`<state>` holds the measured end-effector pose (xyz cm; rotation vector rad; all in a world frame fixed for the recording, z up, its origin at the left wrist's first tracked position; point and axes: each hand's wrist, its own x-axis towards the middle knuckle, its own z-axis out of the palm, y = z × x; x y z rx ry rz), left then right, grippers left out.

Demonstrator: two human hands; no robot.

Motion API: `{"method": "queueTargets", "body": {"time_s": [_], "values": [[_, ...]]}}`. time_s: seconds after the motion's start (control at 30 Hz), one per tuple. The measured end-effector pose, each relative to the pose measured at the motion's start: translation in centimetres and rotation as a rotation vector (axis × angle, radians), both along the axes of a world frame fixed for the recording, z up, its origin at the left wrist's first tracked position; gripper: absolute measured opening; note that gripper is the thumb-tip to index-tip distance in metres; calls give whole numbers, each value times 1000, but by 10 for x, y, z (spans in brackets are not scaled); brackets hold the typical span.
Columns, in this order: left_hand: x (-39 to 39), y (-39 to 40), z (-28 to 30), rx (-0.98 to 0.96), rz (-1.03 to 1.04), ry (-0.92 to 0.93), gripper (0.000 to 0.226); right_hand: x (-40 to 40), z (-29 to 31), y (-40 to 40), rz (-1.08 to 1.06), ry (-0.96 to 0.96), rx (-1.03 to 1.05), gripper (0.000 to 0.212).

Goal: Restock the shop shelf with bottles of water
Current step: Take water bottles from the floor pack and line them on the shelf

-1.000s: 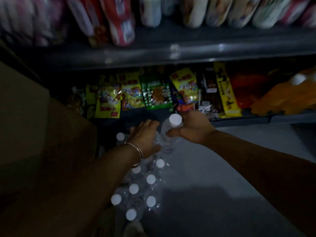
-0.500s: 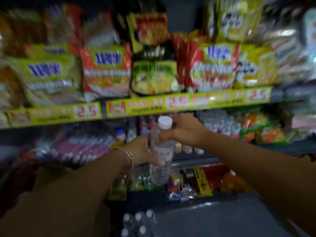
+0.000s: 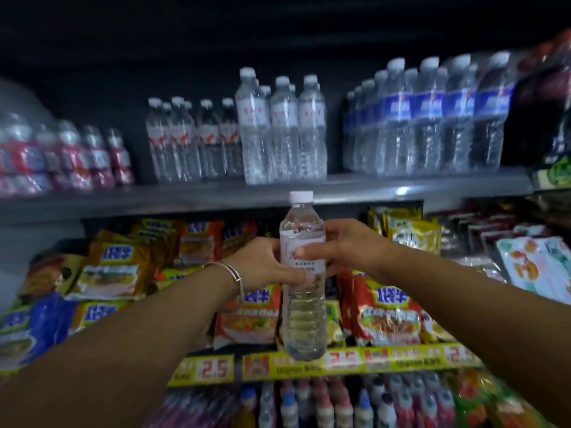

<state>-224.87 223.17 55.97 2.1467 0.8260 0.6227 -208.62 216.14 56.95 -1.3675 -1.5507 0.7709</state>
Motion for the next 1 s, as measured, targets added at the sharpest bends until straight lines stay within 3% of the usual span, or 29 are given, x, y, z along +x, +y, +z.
{"method": "queueTargets", "body": {"time_s": [0.13, 0.27, 0.37, 0.47, 0.57, 0.77, 1.0], "values": [[-9, 11, 73, 78, -8, -36, 38, -9, 80, 6, -58, -22, 84, 32], [-14, 27, 131, 144, 27, -228, 22, -11, 147, 21, -121, -59, 178, 29], [-20, 49, 157, 169, 102, -363, 24, -9, 188, 40, -175, -78, 248, 31], [-23, 83, 165, 288, 203, -334, 9, -8, 216, 66, -227, -74, 282, 33], [-14, 110, 163, 340, 251, -227, 5, -4, 226, 92, -286, -53, 291, 37], [6, 142, 157, 361, 299, -185, 22, 9, 223, 143, -369, -40, 303, 58], [19, 158, 141, 397, 381, -180, 20, 29, 211, 184, -313, -51, 245, 50]]}}
